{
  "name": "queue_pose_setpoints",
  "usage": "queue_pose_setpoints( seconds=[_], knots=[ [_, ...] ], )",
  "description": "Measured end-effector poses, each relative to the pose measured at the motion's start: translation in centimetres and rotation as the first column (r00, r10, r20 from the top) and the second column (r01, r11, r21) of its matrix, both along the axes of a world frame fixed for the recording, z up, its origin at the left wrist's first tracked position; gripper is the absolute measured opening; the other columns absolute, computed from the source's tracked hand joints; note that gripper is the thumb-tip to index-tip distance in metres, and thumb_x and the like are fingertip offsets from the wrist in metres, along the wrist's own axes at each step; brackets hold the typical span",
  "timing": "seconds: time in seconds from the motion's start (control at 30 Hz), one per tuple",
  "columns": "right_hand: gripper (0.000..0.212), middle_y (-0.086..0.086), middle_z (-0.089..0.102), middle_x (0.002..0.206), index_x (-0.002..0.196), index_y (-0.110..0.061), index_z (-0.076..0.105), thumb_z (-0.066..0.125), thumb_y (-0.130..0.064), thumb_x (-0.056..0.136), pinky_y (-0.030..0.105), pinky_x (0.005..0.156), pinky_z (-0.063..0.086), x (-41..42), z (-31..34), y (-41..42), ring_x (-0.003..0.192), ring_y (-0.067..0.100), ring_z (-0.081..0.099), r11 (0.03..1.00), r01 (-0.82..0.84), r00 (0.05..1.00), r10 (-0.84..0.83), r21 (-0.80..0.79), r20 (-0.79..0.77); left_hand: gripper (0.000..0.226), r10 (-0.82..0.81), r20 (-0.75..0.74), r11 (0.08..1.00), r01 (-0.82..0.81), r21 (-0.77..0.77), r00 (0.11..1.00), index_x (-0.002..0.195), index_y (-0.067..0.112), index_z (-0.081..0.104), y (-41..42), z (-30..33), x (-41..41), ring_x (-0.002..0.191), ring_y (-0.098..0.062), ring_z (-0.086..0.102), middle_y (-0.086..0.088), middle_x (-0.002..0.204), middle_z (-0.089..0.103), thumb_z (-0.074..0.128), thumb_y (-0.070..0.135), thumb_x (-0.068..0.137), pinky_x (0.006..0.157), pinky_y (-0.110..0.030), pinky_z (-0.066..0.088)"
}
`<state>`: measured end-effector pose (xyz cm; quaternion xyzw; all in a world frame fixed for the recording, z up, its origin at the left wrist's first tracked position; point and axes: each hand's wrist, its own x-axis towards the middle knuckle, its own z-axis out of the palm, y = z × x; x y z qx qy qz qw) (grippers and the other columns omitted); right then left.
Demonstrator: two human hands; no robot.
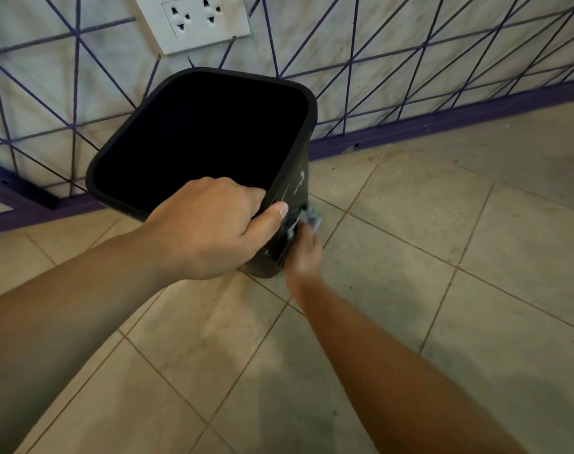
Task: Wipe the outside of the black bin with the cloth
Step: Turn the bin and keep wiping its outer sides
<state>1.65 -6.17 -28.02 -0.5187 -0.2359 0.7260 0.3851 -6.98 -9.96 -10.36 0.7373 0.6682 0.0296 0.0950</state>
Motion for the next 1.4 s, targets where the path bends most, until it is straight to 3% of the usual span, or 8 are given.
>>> queue_pose_setpoints(
  seconds=[0.13, 0.33, 0.57, 0.7, 0.8, 0.97, 1.2, 1.4],
  knots=[
    [0.043, 0.019, 0.068, 0.131, 0.138, -0.005, 0.061, 0.039, -0.030, 0.111, 0.043, 0.104, 0.054, 0.2, 0.9, 3.4, 0.114, 0.027, 0.066, 0.996, 0.055, 0.997, -0.052, -0.066, 0.051, 0.050, 0.017, 0.053, 0.999, -0.015, -0.032, 0.998, 0.060, 0.023, 0.047, 0.1, 0.0, -0.1, 0.046, -0.011, 0.050, 0.003, 0.049, 0.048, 0.028, 0.053, 0.094, 0.050, -0.034, 0.042],
    [0.037, 0.005, 0.067, 0.120, 0.143, -0.010, 0.051, 0.037, -0.026, 0.113, 0.004, 0.064, 0.051, 0.8, 1.2, -4.1, 0.097, 0.005, 0.064, 0.994, -0.072, 0.997, 0.069, 0.079, 0.043, 0.052, 0.015, 0.019, 1.000, -0.014, -0.027, 1.000, 0.063, 0.022, 0.049, 0.2, -0.1, -0.3, 0.046, -0.011, 0.050, 0.003, 0.051, 0.049, 0.024, 0.056, 0.094, 0.050, -0.035, 0.040],
    [0.043, 0.018, 0.070, 0.126, 0.137, -0.002, 0.060, 0.037, -0.029, 0.112, 0.043, 0.101, 0.055, 0.1, 1.0, 3.5, 0.117, 0.032, 0.066, 0.999, 0.034, 0.997, -0.032, -0.034, 0.073, 0.055, 0.029, 0.061, 0.999, -0.027, -0.041, 0.998, 0.070, 0.021, 0.057, 0.5, -0.1, -0.3, 0.055, -0.016, 0.060, 0.001, 0.059, 0.061, 0.023, 0.059, 0.092, 0.060, -0.043, 0.053],
    [0.037, 0.009, 0.070, 0.117, 0.141, -0.008, 0.054, 0.039, -0.027, 0.112, 0.014, 0.068, 0.059, 0.0, 1.7, -1.7, 0.099, 0.010, 0.069, 0.999, -0.018, 0.999, 0.015, 0.046, 0.051, 0.054, 0.032, 0.052, 0.999, -0.032, -0.013, 0.998, 0.062, 0.021, 0.050, 0.5, -0.2, -0.4, 0.051, -0.015, 0.055, 0.002, 0.054, 0.055, 0.025, 0.059, 0.093, 0.057, -0.041, 0.049],
    [0.039, 0.010, 0.069, 0.119, 0.144, -0.007, 0.052, 0.037, -0.026, 0.113, 0.013, 0.064, 0.057, 0.1, 1.4, -1.5, 0.099, 0.011, 0.068, 0.999, -0.019, 0.999, 0.018, 0.041, 0.028, 0.055, 0.029, 0.054, 0.999, -0.029, -0.016, 0.998, 0.063, 0.021, 0.052, 0.5, -0.2, -0.5, 0.051, -0.014, 0.056, 0.003, 0.055, 0.056, 0.025, 0.058, 0.094, 0.056, -0.041, 0.050],
    [0.042, 0.010, 0.068, 0.112, 0.136, 0.000, 0.061, 0.038, -0.026, 0.112, 0.029, 0.082, 0.056, 0.3, 1.6, 3.7, 0.107, 0.024, 0.065, 0.999, 0.041, 0.998, -0.041, 0.007, 0.050, 0.052, 0.026, 0.065, 1.000, -0.025, -0.013, 0.998, 0.060, 0.024, 0.049, 0.4, 0.1, 0.0, 0.049, -0.010, 0.054, 0.004, 0.052, 0.053, 0.027, 0.055, 0.095, 0.053, -0.033, 0.043],
    [0.042, 0.019, 0.065, 0.132, 0.147, -0.006, 0.049, 0.037, -0.027, 0.113, 0.016, 0.065, 0.059, 0.4, 0.5, -0.6, 0.104, 0.017, 0.067, 0.997, -0.053, 0.998, 0.052, 0.054, 0.020, 0.054, 0.022, 0.051, 1.000, -0.022, 0.000, 0.998, 0.060, 0.024, 0.048, 0.4, -0.1, -0.2, 0.047, -0.008, 0.052, 0.005, 0.050, 0.051, 0.025, 0.057, 0.095, 0.050, -0.030, 0.038],
    [0.047, 0.013, 0.069, 0.126, 0.138, -0.006, 0.061, 0.041, -0.039, 0.110, 0.037, 0.095, 0.055, 0.0, 2.0, 2.8, 0.113, 0.025, 0.067, 0.997, 0.038, 0.999, -0.036, -0.074, 0.025, 0.058, 0.006, 0.037, 1.000, -0.006, 0.022, 0.999, 0.061, 0.023, 0.051, 0.5, 0.0, -0.2, 0.049, -0.011, 0.054, 0.004, 0.053, 0.054, 0.020, 0.060, 0.094, 0.052, -0.034, 0.044]
  ],
)
